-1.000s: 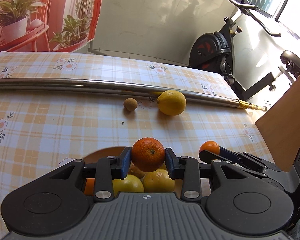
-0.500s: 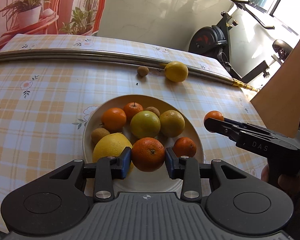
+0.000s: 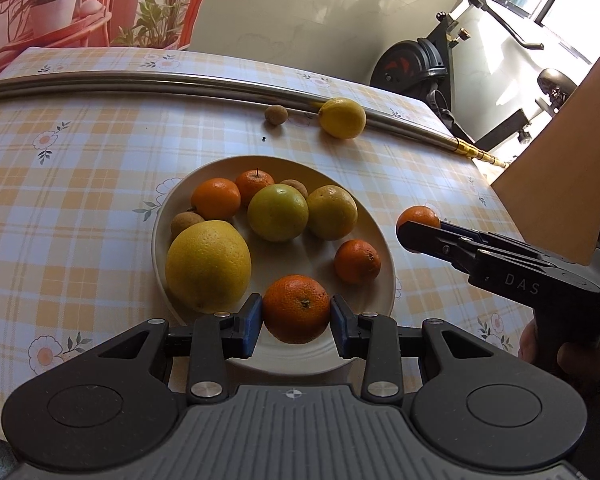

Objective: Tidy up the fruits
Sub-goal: 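Carry both held mandarins over the white plate with both grippers, then lower both mandarins into the plate and open both grippers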

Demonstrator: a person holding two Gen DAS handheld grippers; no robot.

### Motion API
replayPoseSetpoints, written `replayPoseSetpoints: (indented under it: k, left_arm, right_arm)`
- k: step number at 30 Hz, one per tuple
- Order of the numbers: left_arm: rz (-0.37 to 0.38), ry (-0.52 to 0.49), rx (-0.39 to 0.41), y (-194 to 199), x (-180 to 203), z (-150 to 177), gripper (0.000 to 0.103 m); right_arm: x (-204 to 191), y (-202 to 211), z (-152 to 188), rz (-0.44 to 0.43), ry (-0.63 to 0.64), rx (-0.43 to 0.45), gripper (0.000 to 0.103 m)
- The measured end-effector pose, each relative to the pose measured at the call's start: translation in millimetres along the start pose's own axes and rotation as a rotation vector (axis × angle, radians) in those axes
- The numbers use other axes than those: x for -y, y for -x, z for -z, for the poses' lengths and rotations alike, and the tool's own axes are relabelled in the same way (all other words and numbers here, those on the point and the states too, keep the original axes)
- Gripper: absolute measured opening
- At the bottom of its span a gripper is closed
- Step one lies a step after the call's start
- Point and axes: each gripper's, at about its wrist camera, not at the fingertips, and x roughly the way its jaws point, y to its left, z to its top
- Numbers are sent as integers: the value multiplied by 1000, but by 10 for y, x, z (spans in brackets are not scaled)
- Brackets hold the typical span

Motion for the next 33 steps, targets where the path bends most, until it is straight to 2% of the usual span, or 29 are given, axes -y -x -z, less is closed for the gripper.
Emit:
replayPoseSetpoints:
  k: [7,14,20,25,30,33]
  left_arm:
    - [-35,13,-24,-39,-49,53,38]
    - [-122,-12,-5,-61,-119,44,38]
    - [-163,-31,21,-93,-162,4,38]
    - [-181,-68,24,-130,-128,16,38]
    - [-182,-60,27,-112,-129,26,39]
    - [-175,-51,34,-78,-125,28,43]
  right_arm:
    - [-6,7,71,-11,-11,-7,36]
    - [-3,19,100,-21,-17,-10,36]
    - [-25,8,120,-26,-14,-21,36]
    - [-57,9,125,-28,-6,-27,36]
    - [-106,-1,132,-40,17,-43,36]
    - [-150,4,143,-46,36,-50,36]
